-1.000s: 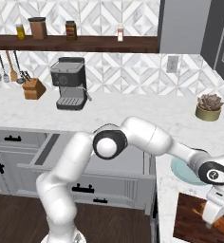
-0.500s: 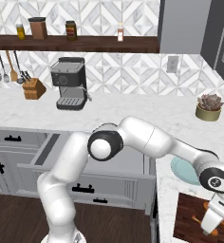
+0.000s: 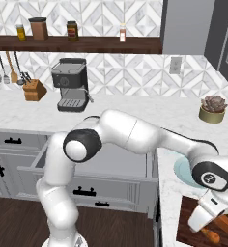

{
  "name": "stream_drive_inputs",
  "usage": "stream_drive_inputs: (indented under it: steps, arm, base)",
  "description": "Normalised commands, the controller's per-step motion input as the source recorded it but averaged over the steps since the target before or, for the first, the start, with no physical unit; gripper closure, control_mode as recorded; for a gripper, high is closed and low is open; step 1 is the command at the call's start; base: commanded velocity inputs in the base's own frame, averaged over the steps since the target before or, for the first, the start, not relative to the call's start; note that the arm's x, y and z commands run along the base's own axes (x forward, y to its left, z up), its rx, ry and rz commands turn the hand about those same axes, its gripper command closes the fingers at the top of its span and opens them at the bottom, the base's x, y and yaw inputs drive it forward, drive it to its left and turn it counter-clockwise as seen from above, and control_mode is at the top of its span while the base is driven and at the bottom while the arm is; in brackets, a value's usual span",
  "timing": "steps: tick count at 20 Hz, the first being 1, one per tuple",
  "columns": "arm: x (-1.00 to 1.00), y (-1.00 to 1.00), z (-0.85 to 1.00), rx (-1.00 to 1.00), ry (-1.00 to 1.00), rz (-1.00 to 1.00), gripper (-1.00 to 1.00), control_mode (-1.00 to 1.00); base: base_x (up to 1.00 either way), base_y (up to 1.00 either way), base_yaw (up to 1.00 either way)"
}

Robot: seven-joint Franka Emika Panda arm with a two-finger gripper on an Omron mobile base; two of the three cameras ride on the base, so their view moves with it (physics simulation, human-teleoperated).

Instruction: Pick up the knife from the drawer and place it on the cutting board. Then place the meat from the plate to the cutting board.

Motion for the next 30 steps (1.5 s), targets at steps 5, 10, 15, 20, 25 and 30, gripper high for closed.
stream_drive_inputs:
  steps: [5, 10, 15, 20, 25, 30]
  arm:
    - [0.01, 0.86, 0.6, -0.1, 0.0, -0.07, -1.0, -1.0]
    - [0.16, 1.0, -0.11, -0.16, -0.07, 0.0, -1.0, -1.0]
    - [0.39, 0.98, 0.36, -0.07, -0.01, 0.0, -1.0, -1.0]
    - [0.17, 0.78, 0.8, -0.08, 0.0, 0.03, -1.0, -1.0]
    - [0.21, 0.81, 0.16, -0.09, 0.0, 0.27, -1.0, -1.0]
    - [0.45, 0.62, 0.22, -0.02, 0.0, 0.39, -1.0, -1.0]
  base:
    - [0.0, 0.0, 0.0]
    - [0.0, 0.0, 0.0]
    - [0.0, 0.0, 0.0]
    - [0.0, 0.0, 0.0]
    - [0.0, 0.0, 0.0]
    - [0.0, 0.0, 0.0]
